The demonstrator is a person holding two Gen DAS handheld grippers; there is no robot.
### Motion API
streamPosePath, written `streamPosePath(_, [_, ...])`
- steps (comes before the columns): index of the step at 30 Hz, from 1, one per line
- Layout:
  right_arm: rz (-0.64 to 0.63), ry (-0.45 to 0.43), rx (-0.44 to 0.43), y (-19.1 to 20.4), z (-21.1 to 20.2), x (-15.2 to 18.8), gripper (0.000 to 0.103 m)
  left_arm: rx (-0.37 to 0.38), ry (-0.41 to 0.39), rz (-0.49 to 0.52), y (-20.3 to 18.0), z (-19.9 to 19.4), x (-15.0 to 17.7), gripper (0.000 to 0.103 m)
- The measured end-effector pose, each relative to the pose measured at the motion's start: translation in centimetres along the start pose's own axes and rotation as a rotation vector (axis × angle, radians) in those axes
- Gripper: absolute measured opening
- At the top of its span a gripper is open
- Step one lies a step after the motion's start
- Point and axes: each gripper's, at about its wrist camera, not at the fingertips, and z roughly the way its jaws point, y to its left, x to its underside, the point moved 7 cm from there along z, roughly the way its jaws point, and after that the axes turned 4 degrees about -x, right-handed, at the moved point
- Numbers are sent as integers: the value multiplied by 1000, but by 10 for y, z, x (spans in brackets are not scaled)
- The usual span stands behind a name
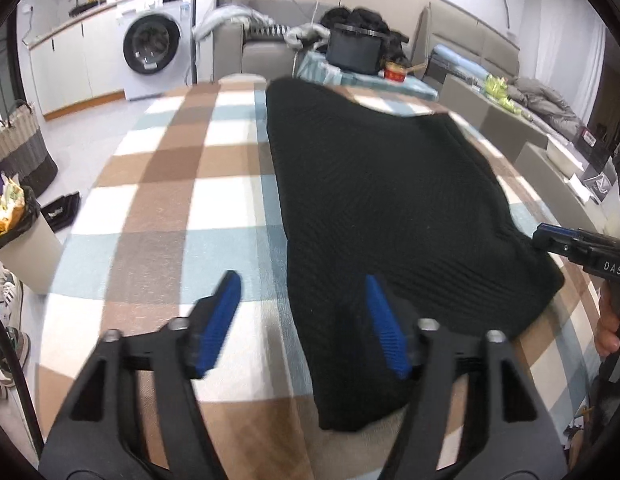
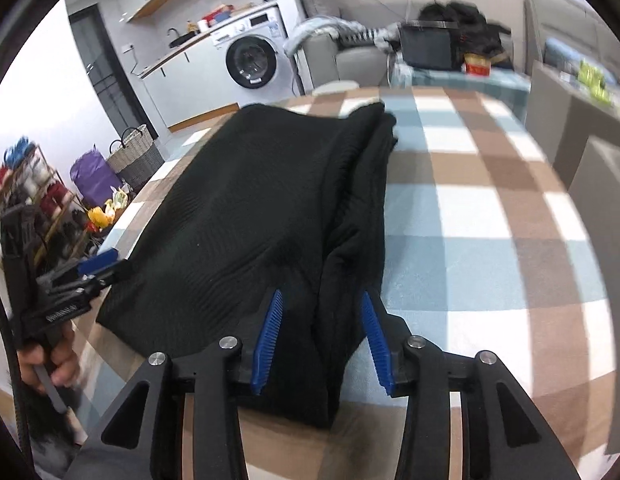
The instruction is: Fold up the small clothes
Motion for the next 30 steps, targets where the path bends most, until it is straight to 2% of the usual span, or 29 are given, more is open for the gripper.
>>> streamPosePath(4, [-47,-90,-18,14,-22,-2,85,3,-75,-4,-1,-26,0,82])
streamPosePath(8, [-92,-176,-26,30,-43,-2,103,12,-140,-4,-3,-51,2,85])
streamPosePath(11, [-120,-229,-35,38,-52,-2,103,-12,-190,-14,-2,-69,3,96])
streamPosePath(14, [-136,-259,-37,41,-57,0,103,-39,-242,10,-3,-83,5,102])
streamPosePath(18, [-157,-278,-55,47,-59,6,103,-65,-272,6,-1,-92,9,102])
streamPosePath(26, [-192,-308,-51,52,-53,15,103,-13,-324,0,-5,-98,10,102])
streamPosePath(30, [-200,-335,-51,55,-53,18,103,-23,-333,8,-6,-95,11,102])
